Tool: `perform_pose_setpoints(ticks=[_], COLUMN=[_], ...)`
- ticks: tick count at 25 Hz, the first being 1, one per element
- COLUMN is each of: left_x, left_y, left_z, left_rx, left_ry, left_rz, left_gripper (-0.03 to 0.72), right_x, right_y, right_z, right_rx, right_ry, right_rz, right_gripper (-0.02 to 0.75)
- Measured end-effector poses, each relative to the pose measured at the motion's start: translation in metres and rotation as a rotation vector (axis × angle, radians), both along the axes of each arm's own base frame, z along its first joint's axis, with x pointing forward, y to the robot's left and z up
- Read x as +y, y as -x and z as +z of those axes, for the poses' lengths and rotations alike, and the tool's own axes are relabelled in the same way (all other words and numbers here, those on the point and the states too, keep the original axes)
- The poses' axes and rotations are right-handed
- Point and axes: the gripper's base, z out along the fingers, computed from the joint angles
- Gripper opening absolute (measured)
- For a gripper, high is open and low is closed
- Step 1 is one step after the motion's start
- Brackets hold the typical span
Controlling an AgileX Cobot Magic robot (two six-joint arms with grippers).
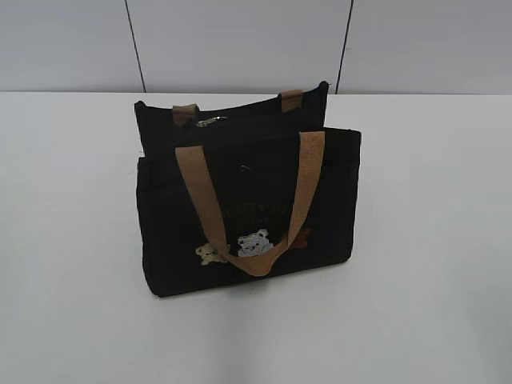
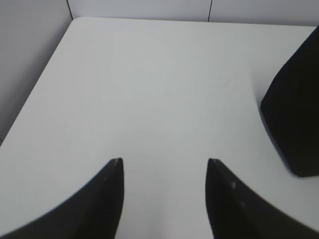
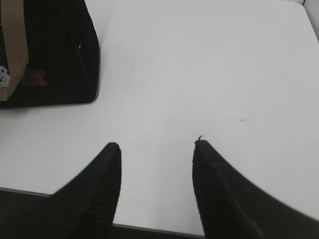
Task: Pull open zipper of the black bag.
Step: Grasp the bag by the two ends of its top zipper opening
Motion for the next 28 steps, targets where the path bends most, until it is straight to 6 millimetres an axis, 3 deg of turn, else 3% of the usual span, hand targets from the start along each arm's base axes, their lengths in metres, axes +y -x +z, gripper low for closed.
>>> perform_pose_setpoints(ticks=[5,15,23,28], left_x=[0.0,0.001,-0.004,-0.013], left_y=[-0.025,-0.097,-0.161,-0.203], left_z=[0.019,0.029,0.039,0.036], left_rx=[-0.03,-0.064,-0.001,0.083], left_ry=[-0.071,-0.136,-0.191,-0.214], left_rz=[-0.032,-0.062,-0.172,-0.309], left_gripper=[0.389,0.332,0.316,0.316], right_x=[-0.001,-0.006,-0.008,-0.003], right_y=[-0.014,-0.06,-0.111,-0.149], right_z=[0.013,0.05,0.08,0.098], right_rx=[0.049,0.059,0.116,0.127], right_ry=[-0.005,0.022,0.098,0.106], right_rz=[-0.003,0.0,0.065,0.168], right_gripper=[0.358,0.358,0.358,0.358])
